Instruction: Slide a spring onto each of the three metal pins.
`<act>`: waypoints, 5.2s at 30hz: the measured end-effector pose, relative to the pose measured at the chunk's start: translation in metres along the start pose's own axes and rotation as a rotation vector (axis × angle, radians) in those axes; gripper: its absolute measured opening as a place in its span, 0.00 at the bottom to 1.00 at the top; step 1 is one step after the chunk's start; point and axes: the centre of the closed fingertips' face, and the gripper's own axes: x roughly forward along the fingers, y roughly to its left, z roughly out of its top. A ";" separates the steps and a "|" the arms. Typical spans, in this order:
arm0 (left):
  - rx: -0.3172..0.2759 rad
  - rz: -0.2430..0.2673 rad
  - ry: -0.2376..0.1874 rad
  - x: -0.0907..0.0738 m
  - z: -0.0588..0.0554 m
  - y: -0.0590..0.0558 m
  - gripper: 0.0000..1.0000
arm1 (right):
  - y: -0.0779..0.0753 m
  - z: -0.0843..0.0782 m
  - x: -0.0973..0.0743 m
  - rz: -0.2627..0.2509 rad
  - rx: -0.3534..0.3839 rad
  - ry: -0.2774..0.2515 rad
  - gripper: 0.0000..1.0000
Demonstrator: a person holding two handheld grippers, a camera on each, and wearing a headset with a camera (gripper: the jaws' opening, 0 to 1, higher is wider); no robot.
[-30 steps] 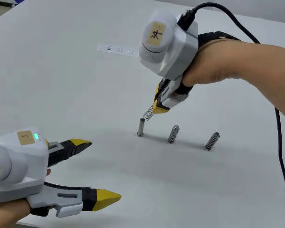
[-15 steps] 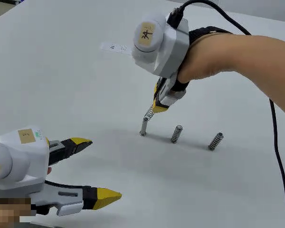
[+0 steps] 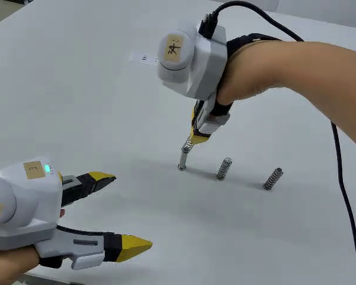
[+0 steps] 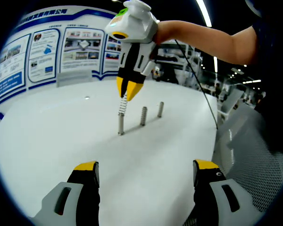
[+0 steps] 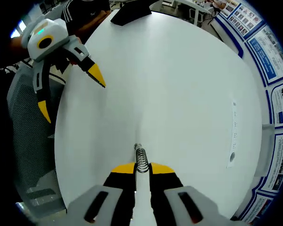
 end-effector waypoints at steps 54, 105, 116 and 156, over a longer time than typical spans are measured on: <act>0.000 0.008 0.005 -0.004 -0.001 0.001 0.83 | 0.015 -0.003 0.050 0.035 0.068 -0.031 0.20; 0.059 -0.038 0.013 0.011 0.025 -0.010 0.84 | 0.031 -0.076 -0.039 -0.234 0.437 -0.467 0.24; 0.064 -0.043 0.010 0.013 0.028 -0.013 0.84 | 0.040 -0.114 -0.057 -0.301 0.517 -0.524 0.25; 0.029 -0.040 0.002 0.018 0.022 -0.014 0.86 | 0.106 -0.171 -0.025 -0.266 0.562 -0.743 0.51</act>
